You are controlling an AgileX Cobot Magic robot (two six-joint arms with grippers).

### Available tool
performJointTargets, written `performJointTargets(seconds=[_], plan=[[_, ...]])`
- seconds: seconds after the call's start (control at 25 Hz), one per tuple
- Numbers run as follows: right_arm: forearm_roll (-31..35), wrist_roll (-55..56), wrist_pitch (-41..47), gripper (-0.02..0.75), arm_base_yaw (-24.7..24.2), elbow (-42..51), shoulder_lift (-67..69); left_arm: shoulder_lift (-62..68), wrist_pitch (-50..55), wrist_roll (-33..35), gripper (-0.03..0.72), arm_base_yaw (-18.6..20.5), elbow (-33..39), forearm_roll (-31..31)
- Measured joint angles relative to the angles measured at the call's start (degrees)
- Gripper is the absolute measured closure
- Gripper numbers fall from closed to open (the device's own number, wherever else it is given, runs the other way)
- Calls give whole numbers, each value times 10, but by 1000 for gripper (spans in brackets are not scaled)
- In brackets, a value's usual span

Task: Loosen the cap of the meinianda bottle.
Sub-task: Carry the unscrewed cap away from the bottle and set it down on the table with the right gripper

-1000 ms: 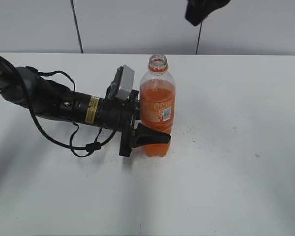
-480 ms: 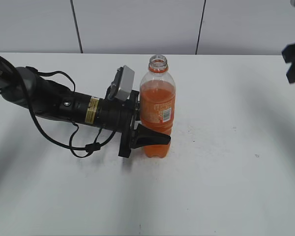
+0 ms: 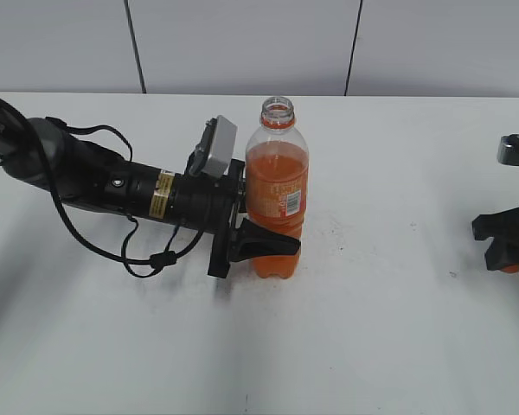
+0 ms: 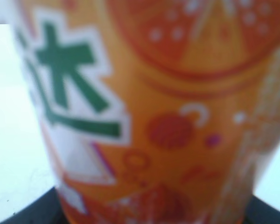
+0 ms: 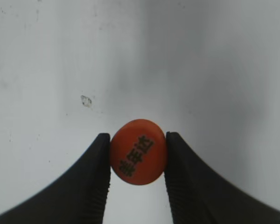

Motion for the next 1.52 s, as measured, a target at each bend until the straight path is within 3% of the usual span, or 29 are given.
performJointTargets(seconds=[0.92,1.04,1.16,1.24,1.52], plan=[[33,2,-56,465,0,0,75,0,0,0,294,0,0,0],[35,2,-56,393,0,0,75,0,0,0,294,0,0,0],[35,3,-56,217,0,0,75,0,0,0,294,0,0,0],[35,3,-53,158,0,0,75,0,0,0,294,0,0,0],[48,3,-3,210,0,-31,58,0,0,0,294,0,0,-2]])
